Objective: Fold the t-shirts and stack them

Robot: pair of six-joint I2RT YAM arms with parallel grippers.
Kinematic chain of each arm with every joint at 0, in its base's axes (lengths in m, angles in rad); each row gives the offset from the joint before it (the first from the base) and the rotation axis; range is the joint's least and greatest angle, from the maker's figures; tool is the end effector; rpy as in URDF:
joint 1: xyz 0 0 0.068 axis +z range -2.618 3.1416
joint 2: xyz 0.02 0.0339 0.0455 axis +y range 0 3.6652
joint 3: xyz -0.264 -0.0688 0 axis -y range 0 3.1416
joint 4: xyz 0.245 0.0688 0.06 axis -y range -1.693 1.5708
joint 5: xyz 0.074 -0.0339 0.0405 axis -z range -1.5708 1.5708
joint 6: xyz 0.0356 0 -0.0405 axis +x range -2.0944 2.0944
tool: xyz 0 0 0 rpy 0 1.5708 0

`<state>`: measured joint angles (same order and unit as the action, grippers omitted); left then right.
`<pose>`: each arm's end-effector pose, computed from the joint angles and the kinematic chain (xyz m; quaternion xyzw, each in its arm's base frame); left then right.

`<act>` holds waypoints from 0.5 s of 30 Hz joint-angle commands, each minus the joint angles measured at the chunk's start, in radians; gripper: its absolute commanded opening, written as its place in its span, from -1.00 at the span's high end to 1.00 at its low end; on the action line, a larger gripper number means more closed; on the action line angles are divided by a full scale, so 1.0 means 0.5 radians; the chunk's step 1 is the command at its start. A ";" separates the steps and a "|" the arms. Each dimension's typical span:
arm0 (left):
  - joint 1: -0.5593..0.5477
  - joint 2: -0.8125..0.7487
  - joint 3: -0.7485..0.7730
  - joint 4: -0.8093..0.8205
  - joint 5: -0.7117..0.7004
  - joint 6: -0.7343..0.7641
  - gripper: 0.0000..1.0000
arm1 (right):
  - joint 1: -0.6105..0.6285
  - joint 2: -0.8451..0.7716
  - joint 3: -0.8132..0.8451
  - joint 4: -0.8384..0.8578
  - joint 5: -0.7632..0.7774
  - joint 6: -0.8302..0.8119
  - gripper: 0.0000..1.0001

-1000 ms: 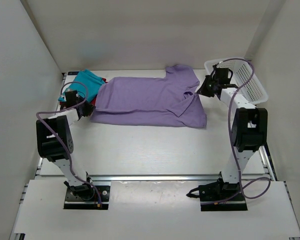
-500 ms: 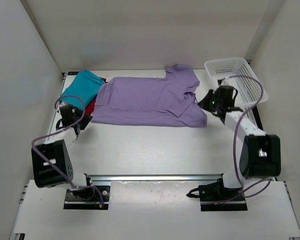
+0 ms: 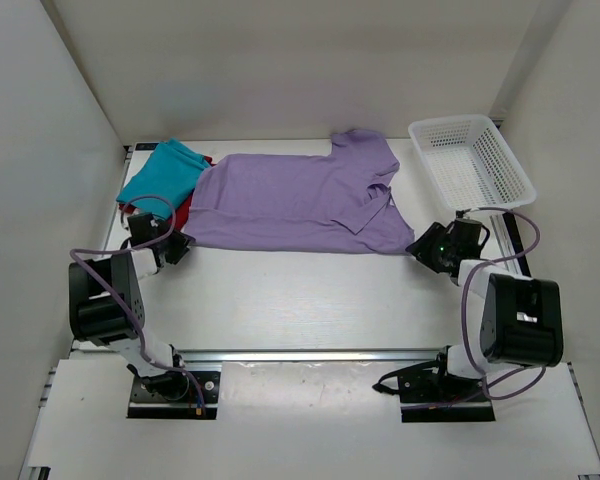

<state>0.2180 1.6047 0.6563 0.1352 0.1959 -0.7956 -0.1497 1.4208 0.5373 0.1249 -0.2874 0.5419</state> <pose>0.2899 0.0571 0.1341 -0.4172 0.8260 -0.1919 0.3269 0.2594 -0.0289 0.1488 0.2550 0.8746 0.2052 0.3578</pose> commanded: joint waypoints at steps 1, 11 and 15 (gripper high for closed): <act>-0.034 0.046 0.055 0.030 0.019 -0.013 0.05 | 0.032 0.100 0.103 0.201 -0.005 -0.013 0.15; -0.059 0.187 0.148 0.067 0.010 -0.013 0.54 | -0.010 0.309 0.226 0.318 -0.082 0.018 0.72; -0.080 0.214 0.221 -0.016 -0.048 0.051 0.74 | -0.011 0.300 0.239 0.309 -0.021 0.021 1.00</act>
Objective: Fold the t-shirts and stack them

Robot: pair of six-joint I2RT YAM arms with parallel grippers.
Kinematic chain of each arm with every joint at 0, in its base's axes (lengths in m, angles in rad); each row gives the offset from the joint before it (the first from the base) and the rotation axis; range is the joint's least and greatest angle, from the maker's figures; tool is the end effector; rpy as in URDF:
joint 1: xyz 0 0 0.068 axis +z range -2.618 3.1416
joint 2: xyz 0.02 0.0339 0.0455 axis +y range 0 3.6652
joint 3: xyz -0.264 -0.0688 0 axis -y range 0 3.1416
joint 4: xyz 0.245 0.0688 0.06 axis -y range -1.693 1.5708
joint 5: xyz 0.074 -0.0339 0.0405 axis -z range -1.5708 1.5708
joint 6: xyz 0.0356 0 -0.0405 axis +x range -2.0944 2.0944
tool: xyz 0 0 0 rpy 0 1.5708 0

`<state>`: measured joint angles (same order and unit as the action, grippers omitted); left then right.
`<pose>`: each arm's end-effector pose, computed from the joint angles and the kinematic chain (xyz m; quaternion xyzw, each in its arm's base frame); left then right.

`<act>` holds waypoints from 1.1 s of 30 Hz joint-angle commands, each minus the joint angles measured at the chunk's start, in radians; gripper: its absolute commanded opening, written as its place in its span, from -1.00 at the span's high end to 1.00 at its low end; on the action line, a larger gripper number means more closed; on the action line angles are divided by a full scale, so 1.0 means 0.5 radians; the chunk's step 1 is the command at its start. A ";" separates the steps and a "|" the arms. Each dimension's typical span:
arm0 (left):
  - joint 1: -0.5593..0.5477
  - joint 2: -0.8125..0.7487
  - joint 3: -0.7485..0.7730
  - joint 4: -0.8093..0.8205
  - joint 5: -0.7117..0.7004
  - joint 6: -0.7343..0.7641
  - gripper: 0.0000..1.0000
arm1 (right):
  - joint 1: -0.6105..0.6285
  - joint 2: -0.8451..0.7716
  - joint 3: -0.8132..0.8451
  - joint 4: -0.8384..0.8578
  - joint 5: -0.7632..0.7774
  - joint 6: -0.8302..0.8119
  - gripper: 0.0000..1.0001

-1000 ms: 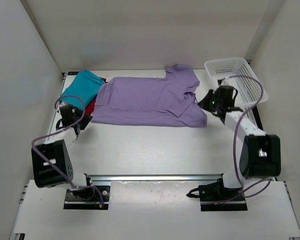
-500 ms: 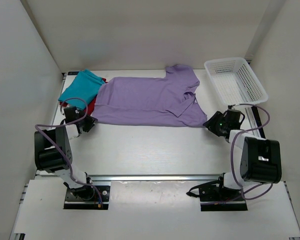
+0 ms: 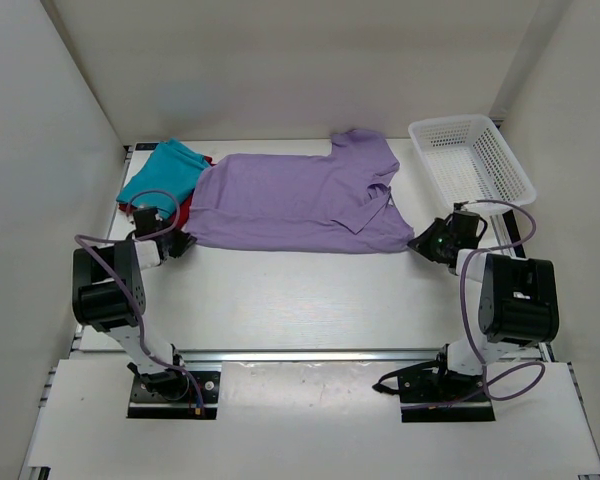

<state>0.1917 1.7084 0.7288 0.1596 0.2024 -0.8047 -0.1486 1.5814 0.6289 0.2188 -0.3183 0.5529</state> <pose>0.3124 0.0533 0.1254 -0.4098 0.8308 -0.1997 0.3194 0.2922 -0.0325 0.1404 0.2495 0.8693 0.2224 0.3641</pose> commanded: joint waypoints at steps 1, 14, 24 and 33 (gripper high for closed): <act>-0.034 0.004 0.107 -0.089 -0.092 0.097 0.79 | -0.025 -0.049 0.046 0.118 0.029 0.005 0.99; -0.086 -0.217 -0.064 -0.197 -0.095 0.067 1.00 | -0.190 -0.579 -0.386 -0.100 -0.032 0.133 1.00; 0.251 -1.059 -0.622 -0.616 0.110 0.284 1.00 | -0.498 -1.693 -0.666 -0.692 0.026 0.121 0.99; 0.166 -1.800 -0.899 -1.086 0.080 0.395 0.58 | -0.335 -1.926 -0.439 -1.324 0.351 0.038 1.00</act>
<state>0.3099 0.8528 0.3149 -0.2871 0.2512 -0.6292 -0.3347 0.6415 0.3195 -0.3336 -0.2684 0.6018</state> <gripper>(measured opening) 0.176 0.028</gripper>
